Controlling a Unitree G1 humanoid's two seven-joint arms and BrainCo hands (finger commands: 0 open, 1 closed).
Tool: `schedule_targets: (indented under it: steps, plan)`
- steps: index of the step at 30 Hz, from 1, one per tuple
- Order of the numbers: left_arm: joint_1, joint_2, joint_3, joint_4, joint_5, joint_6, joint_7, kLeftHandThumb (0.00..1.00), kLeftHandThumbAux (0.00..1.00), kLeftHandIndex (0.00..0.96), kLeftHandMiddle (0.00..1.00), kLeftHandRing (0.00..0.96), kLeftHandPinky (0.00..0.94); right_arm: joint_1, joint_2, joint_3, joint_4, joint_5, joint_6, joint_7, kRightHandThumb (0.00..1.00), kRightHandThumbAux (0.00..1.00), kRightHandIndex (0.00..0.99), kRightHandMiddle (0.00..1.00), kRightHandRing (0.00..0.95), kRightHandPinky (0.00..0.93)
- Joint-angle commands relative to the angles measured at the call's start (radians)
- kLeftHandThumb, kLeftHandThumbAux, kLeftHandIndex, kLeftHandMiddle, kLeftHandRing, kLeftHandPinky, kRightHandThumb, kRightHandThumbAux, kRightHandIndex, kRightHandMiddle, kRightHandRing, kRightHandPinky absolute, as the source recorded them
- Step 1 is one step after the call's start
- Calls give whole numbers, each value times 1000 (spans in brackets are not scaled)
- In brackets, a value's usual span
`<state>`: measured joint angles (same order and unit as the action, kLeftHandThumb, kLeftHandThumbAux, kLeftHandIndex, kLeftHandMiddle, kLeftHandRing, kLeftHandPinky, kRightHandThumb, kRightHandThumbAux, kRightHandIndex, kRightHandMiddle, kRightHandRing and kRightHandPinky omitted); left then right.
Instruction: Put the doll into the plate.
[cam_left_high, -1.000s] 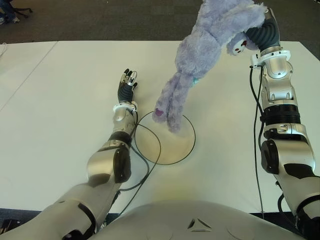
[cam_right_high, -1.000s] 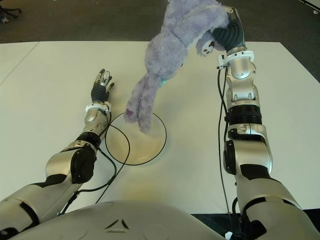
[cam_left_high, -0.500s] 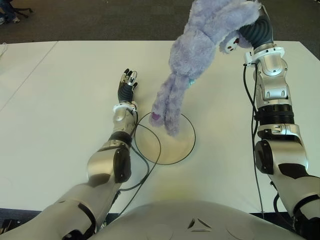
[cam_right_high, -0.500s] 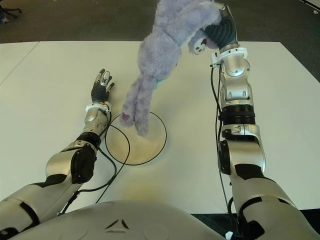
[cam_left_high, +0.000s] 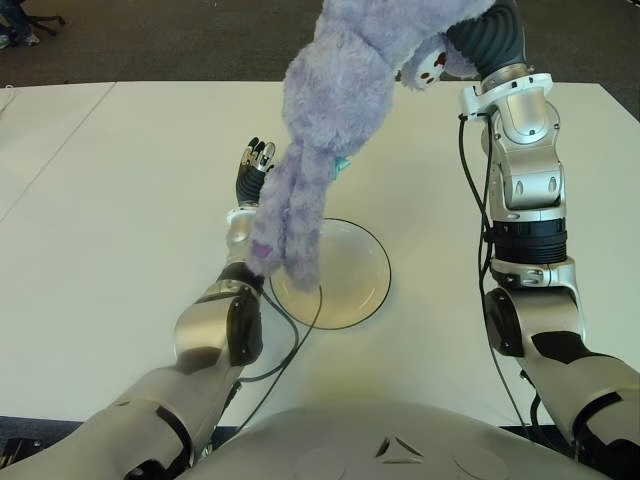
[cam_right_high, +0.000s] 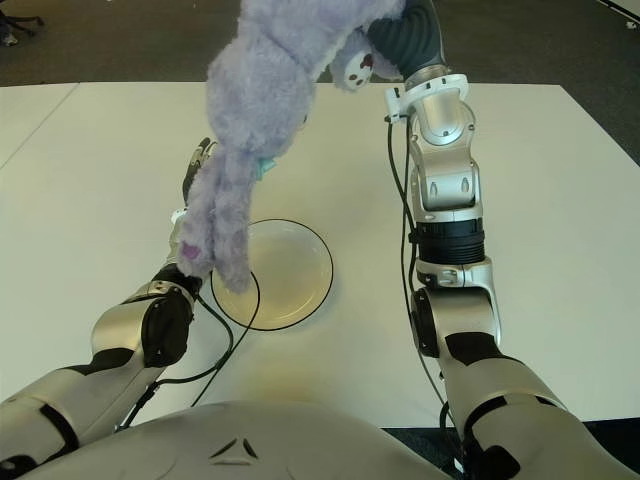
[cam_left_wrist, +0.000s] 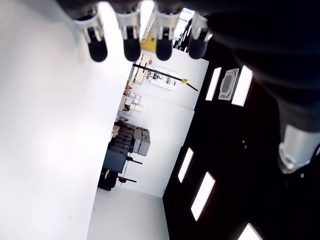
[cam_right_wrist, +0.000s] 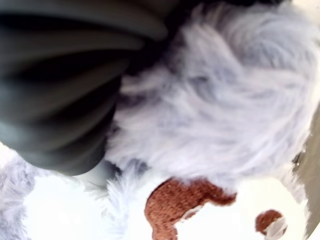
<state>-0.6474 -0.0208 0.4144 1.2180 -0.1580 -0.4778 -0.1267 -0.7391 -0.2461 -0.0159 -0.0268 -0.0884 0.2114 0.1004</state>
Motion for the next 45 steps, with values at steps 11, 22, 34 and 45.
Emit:
schedule_targets:
  steps: [11, 22, 34, 45]
  plan:
    - [193, -56, -2, 136, 9, 147, 37, 0, 534, 0, 68, 74, 80, 224, 46, 191, -284, -40, 5, 77, 715, 712, 439, 820, 861, 867]
    - [195, -56, -5, 136, 10, 145, 31, 0, 527, 3, 72, 73, 69, 301, 8, 220, -210, -84, -210, 92, 707, 714, 438, 825, 847, 837]
    - [191, -63, 15, 132, -13, 135, 25, 0, 497, 0, 60, 69, 77, 456, 4, 248, -112, -79, -351, 105, 704, 715, 439, 838, 850, 850]
    - [192, -59, -8, 134, 12, 143, 30, 0, 496, 0, 74, 69, 42, 605, -23, 215, -55, -57, -303, 133, 701, 714, 439, 856, 858, 864]
